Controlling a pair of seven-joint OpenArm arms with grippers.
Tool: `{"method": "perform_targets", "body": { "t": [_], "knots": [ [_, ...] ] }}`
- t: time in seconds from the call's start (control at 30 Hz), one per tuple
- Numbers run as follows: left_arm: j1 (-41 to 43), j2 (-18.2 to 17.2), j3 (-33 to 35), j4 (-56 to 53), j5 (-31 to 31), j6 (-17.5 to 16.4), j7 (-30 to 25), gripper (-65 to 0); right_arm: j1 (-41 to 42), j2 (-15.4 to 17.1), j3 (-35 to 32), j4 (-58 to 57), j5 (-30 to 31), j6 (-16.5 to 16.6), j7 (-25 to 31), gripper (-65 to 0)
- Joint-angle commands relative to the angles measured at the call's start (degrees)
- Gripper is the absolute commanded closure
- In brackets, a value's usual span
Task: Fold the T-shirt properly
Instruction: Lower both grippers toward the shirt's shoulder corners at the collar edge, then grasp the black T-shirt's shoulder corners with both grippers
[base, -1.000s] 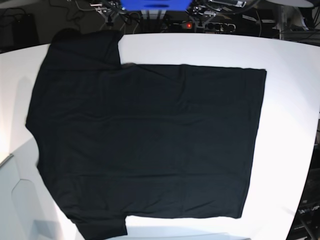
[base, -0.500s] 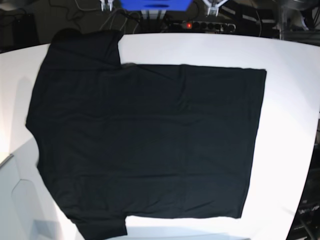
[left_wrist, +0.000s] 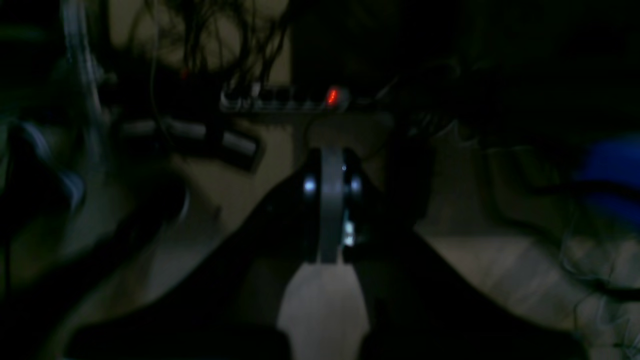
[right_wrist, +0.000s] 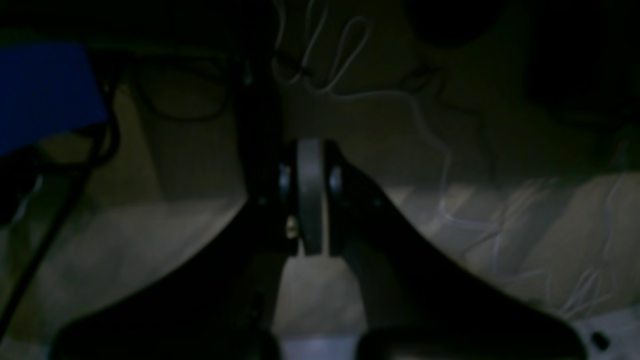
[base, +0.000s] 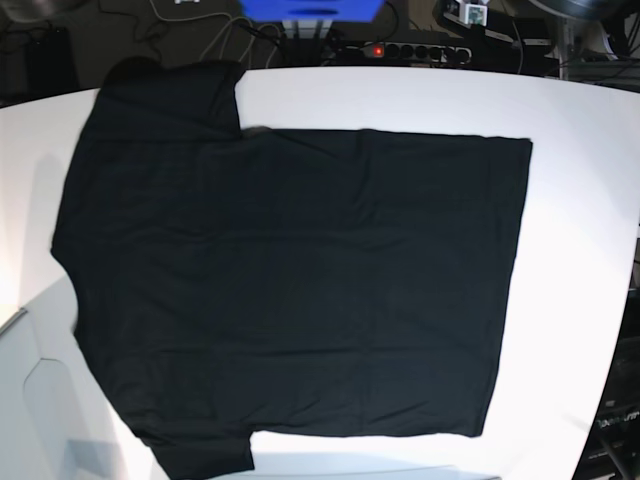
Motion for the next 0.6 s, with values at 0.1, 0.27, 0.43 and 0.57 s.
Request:
{"method": "perform_targets", "body": {
  "t": [0.1,0.27,0.43,0.57],
  "knots": [
    [8.1,-0.3,-6.1,11.4,0.1,-0.1,-1.1,0.0,-7.2,1.3,1.3,12.4,-0.1,0.6,0.9,0.0],
    [11.7,2.8,-15.3,23.8,-0.1,-0.4,-0.7,0.0,-11.5,2.0,4.0,25.2,-0.1,0.6,0.9,0.0],
    [11.5,3.8,-20.6,30.0,-0.2,-0.5,-0.6,0.0,-10.7,2.1,7.3,32.2,-0.1,0.6,0.9,0.0],
    [7.2,3.9,-23.0,30.6,-0.3,-0.5,-0.6,0.0,-7.0,2.1,9.5,33.9,-0.1,0.7,0.9,0.0]
  ]
}}
